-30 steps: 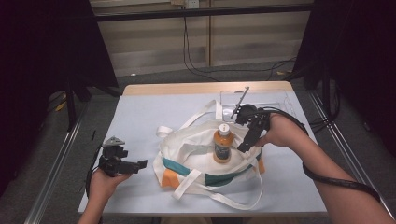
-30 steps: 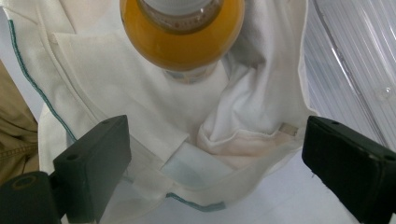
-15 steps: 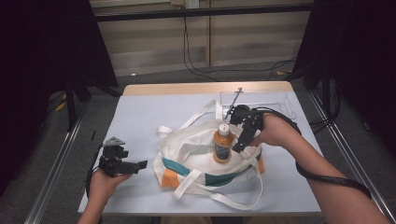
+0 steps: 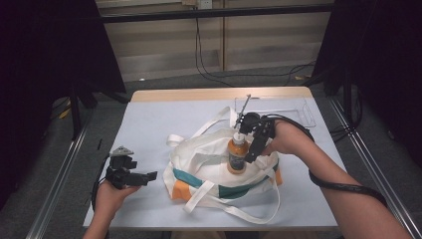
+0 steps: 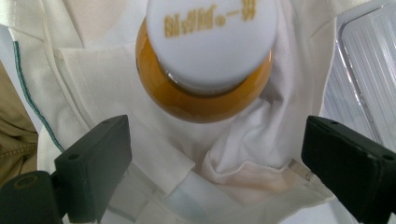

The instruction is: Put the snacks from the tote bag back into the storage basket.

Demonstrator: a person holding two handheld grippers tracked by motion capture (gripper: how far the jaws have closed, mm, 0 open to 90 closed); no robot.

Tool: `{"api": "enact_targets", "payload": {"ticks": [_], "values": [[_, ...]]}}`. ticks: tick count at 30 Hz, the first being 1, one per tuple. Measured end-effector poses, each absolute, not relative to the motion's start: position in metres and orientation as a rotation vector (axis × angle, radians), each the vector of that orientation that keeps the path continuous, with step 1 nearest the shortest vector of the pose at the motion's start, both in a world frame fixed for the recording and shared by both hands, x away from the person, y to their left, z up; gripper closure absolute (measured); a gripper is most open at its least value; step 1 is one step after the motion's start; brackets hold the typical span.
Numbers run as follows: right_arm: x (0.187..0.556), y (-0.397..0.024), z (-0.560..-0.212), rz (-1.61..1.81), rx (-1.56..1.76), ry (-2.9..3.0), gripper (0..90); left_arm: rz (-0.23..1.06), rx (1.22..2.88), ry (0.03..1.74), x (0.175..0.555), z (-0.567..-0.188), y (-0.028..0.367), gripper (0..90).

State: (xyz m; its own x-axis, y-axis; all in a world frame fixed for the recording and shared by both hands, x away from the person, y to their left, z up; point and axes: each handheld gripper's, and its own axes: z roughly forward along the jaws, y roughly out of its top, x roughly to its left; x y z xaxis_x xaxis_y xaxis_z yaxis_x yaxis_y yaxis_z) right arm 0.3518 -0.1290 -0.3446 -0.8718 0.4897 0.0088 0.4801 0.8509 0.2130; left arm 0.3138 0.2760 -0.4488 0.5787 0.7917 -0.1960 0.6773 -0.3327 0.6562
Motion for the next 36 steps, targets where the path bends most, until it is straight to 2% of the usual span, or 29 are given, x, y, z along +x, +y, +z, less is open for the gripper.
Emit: {"api": "enact_targets", "payload": {"ticks": [36], "values": [[0.366, -0.105, -0.354, 0.296, 0.735, 3.027, 11.4, 0.201, 2.083, 1.198, 0.311, -0.451, 0.281, 3.1]]}}
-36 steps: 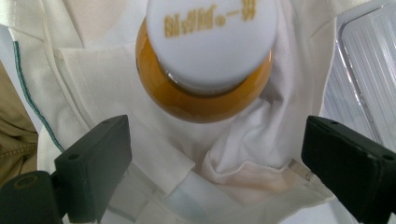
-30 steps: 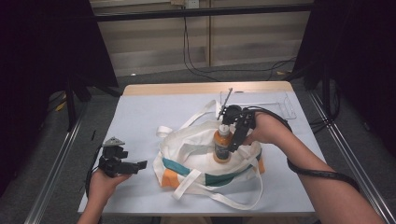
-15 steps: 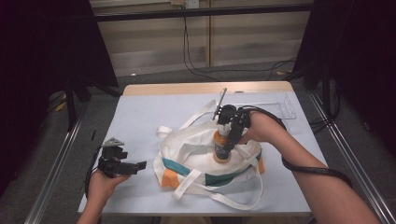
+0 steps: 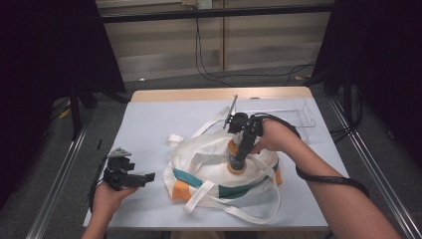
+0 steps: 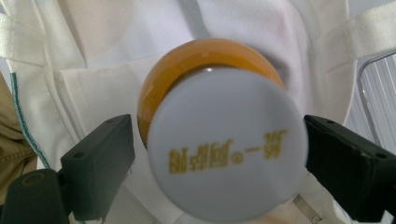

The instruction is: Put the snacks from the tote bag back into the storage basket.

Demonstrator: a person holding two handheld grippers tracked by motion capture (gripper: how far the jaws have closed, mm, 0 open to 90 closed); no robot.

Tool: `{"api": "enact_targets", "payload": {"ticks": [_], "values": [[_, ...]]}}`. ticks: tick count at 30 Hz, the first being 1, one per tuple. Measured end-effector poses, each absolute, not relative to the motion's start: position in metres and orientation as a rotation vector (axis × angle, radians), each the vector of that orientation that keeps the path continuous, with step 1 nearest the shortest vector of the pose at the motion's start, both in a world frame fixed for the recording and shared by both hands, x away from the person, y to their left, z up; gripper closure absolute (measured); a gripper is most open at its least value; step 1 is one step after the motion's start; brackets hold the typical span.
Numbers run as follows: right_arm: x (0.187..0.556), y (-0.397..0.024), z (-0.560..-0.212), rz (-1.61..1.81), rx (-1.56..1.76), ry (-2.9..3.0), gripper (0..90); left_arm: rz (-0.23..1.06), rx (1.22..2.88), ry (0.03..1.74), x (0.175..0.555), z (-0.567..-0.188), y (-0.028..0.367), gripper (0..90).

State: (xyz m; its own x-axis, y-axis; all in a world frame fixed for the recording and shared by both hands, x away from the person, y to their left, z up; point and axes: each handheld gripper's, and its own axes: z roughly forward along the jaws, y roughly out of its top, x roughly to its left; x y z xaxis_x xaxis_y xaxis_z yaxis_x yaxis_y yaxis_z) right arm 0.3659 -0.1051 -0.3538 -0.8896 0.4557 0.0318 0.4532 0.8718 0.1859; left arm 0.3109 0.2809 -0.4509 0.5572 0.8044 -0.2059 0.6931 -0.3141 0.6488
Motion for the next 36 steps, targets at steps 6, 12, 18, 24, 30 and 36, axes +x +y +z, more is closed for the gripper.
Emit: {"api": "enact_targets", "payload": {"ticks": [6, 12, 18, 24, 30, 36], "values": [[0.369, -0.101, -0.356, 0.290, 0.730, 3.044, 14.5, 0.196, 2.085, 1.199, 0.311, -0.451, 0.281, 3.1], [0.372, -0.098, -0.359, 0.270, 0.728, 3.070, 20.9, 0.200, 2.083, 1.201, 0.312, -0.452, 0.281, 3.1], [0.374, -0.096, -0.361, 0.275, 0.718, 3.086, 27.8, 0.199, 2.089, 1.206, 0.312, -0.452, 0.282, 3.1], [0.373, -0.094, -0.359, 0.259, 0.718, 3.090, 29.7, 0.202, 2.101, 1.203, 0.311, -0.451, 0.282, 3.1], [0.374, -0.092, -0.358, 0.228, 0.728, 3.093, 30.0, 0.197, 2.112, 1.190, 0.311, -0.451, 0.281, 3.0], [0.374, -0.093, -0.357, 0.196, 0.724, 3.100, 30.0, 0.203, 2.096, 1.203, 0.310, -0.451, 0.280, 3.1]]}}
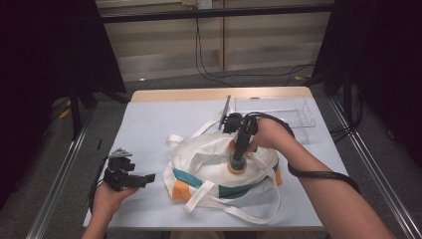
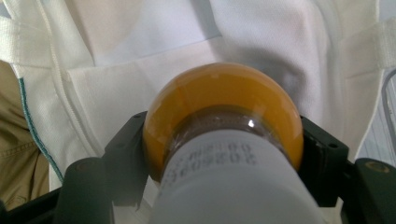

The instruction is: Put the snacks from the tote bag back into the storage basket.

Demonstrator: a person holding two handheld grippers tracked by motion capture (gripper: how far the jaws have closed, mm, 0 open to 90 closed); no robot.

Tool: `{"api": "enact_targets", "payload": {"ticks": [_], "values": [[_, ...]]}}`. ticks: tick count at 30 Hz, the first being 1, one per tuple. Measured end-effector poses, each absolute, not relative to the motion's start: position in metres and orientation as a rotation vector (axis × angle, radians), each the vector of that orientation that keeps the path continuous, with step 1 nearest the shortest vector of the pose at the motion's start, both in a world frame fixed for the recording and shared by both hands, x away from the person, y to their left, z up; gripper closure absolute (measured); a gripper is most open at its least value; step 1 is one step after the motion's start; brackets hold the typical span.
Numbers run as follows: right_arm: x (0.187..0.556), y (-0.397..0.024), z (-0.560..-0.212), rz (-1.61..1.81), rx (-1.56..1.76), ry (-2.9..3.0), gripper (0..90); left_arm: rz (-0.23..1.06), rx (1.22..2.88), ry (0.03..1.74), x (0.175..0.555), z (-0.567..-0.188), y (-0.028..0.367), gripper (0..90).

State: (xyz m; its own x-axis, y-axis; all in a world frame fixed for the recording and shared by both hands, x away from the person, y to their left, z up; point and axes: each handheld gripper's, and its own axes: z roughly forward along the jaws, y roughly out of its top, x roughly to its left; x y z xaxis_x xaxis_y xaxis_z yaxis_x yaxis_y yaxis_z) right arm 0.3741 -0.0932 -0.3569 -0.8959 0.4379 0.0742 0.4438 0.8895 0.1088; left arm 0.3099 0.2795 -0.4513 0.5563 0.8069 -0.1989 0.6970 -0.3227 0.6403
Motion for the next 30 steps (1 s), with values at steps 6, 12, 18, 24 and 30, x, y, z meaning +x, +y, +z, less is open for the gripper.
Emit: {"api": "enact_targets", "payload": {"ticks": [6, 12, 18, 24, 30], "values": [[0.374, -0.096, -0.354, -0.172, -0.708, -2.996, 30.1, 0.207, 2.104, 1.198, 0.310, -0.451, 0.279, 3.1], [0.374, -0.099, -0.348, -0.178, -0.717, -2.989, 30.1, 0.196, 2.115, 1.189, 0.310, -0.451, 0.279, 3.1], [0.374, -0.099, -0.341, -0.165, -0.722, -2.986, 30.1, 0.194, 2.116, 1.187, 0.310, -0.451, 0.279, 3.1], [0.375, -0.098, -0.334, -0.158, -0.708, -2.991, 30.1, 0.206, 2.113, 1.183, 0.310, -0.450, 0.278, 3.1], [0.376, -0.096, -0.326, -0.170, -0.722, -2.988, 30.1, 0.216, 2.107, 1.178, 0.310, -0.450, 0.278, 3.1]]}}
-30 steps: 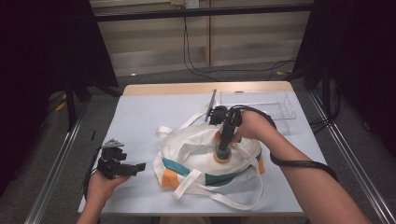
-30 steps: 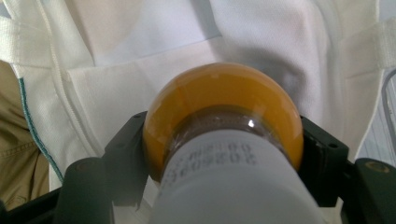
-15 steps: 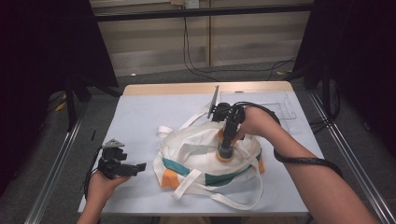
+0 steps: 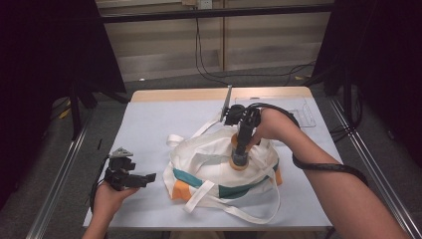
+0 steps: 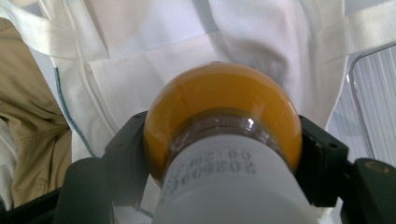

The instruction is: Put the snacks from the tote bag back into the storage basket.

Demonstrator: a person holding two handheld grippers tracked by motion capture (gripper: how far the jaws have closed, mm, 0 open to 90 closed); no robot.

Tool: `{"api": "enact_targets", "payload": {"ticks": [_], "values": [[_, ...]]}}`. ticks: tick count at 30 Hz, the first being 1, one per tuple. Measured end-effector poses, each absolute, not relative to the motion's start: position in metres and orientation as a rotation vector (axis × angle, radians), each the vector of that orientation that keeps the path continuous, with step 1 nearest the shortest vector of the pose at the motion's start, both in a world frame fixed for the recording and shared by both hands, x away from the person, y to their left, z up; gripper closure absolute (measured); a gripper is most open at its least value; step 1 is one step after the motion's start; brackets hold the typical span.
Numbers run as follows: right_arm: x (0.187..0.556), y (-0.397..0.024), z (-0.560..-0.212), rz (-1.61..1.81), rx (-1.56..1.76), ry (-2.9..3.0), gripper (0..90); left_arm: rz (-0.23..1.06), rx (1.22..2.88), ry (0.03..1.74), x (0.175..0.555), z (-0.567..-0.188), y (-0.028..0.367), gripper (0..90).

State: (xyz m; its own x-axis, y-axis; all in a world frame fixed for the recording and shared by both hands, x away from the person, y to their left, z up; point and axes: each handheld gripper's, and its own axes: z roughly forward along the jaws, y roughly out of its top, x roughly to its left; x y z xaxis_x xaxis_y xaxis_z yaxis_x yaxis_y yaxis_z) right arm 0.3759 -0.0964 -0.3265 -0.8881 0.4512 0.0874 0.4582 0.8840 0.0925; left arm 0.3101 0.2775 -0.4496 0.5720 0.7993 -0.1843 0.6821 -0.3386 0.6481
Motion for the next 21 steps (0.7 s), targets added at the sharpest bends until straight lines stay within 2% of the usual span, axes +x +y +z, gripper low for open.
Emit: {"api": "enact_targets", "payload": {"ticks": [21], "values": [[0.381, -0.095, -0.305, -0.162, -0.724, -2.974, 30.1, 0.214, 2.125, 1.174, 0.310, -0.448, 0.278, 3.1]]}}
